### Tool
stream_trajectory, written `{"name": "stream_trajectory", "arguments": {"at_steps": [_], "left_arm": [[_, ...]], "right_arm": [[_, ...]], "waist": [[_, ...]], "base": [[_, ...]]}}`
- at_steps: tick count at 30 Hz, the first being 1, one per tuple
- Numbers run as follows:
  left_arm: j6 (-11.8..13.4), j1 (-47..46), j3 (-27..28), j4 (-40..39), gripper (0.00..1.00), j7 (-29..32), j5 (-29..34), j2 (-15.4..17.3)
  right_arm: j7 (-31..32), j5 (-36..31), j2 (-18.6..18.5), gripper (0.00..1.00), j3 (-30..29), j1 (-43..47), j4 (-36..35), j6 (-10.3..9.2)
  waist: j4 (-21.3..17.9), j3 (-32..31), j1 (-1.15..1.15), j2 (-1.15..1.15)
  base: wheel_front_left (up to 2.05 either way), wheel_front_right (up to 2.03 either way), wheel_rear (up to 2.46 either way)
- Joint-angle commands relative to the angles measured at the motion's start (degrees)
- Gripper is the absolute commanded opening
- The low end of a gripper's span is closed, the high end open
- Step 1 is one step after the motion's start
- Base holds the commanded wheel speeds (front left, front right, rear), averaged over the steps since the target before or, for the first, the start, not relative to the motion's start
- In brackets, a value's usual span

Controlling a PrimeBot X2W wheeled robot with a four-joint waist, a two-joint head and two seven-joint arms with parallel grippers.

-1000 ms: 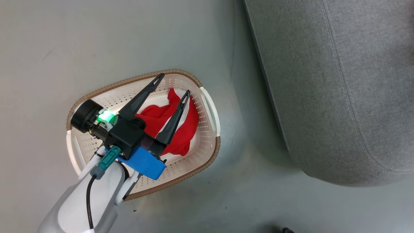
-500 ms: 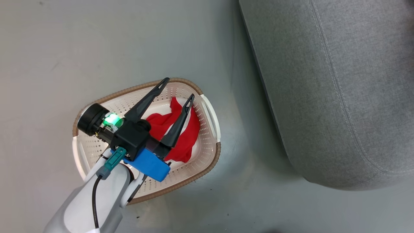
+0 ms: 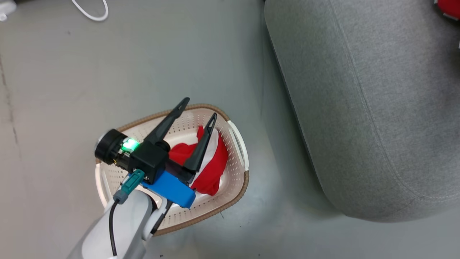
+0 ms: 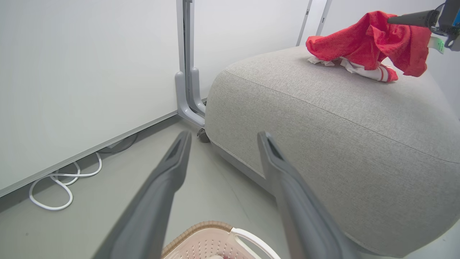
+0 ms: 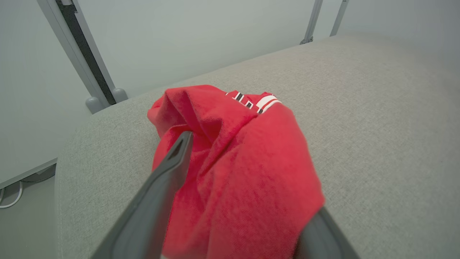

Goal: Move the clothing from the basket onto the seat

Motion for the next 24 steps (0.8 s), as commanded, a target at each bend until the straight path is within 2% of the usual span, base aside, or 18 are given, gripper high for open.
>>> {"name": "stream_trajectory", "arguments": {"at_steps": [1, 6, 7, 12, 15, 20, 24], "left_arm": [[-0.02, 1.49, 0.66, 0.38, 1.00, -0.27, -0.57, -1.10], [-0.24, 4.59, 2.06, 1.34, 1.00, -0.27, -1.15, -3.16], [-0.31, 6.51, 3.18, 1.64, 1.00, -0.27, -1.45, -4.06], [-0.34, 10.43, 5.75, 2.09, 1.00, -0.27, -1.60, -5.46], [-0.45, 13.02, 7.79, 2.34, 1.00, -0.26, -1.67, -6.50], [-0.59, 16.52, 11.78, 2.49, 1.00, -0.23, -1.08, -8.07], [-0.66, 18.94, 14.93, 2.92, 1.00, -0.23, -0.41, -8.91]], "right_arm": [[-0.72, 0.39, -0.66, 1.00, 0.98, 3.28, -0.65, 0.01], [-0.90, -0.49, -0.75, 1.00, 2.09, 9.08, -1.87, 0.01], [-0.71, -1.19, -0.23, 1.00, 2.70, 12.22, -2.88, 0.01], [0.02, -2.64, 1.44, 1.00, 3.99, 18.34, -6.47, 0.01], [0.37, -4.41, 2.64, 1.00, 4.35, 23.16, -10.72, 0.01], [0.88, -7.29, 6.66, 1.00, 3.33, 31.15, -21.08, 0.01], [1.70, -8.71, 11.73, 1.00, 3.44, 37.57, -31.43, 0.01]], "waist": [[0.80, -3.72, 0.00, 0.00], [1.79, -8.74, 0.00, 0.00], [2.25, -11.24, 0.00, 0.00], [2.97, -15.67, 0.00, 0.00], [3.98, -18.42, 0.00, 0.00], [6.36, -22.10, 0.00, 0.00], [8.25, -24.58, 0.00, 0.00]], "base": [[0.00, 0.00, 0.00], [0.00, 0.00, 0.00], [0.00, 0.00, 0.00], [0.00, 0.00, 0.00], [0.00, 0.00, 0.00], [0.00, 0.00, 0.00], [0.00, 0.00, 0.00]]}}
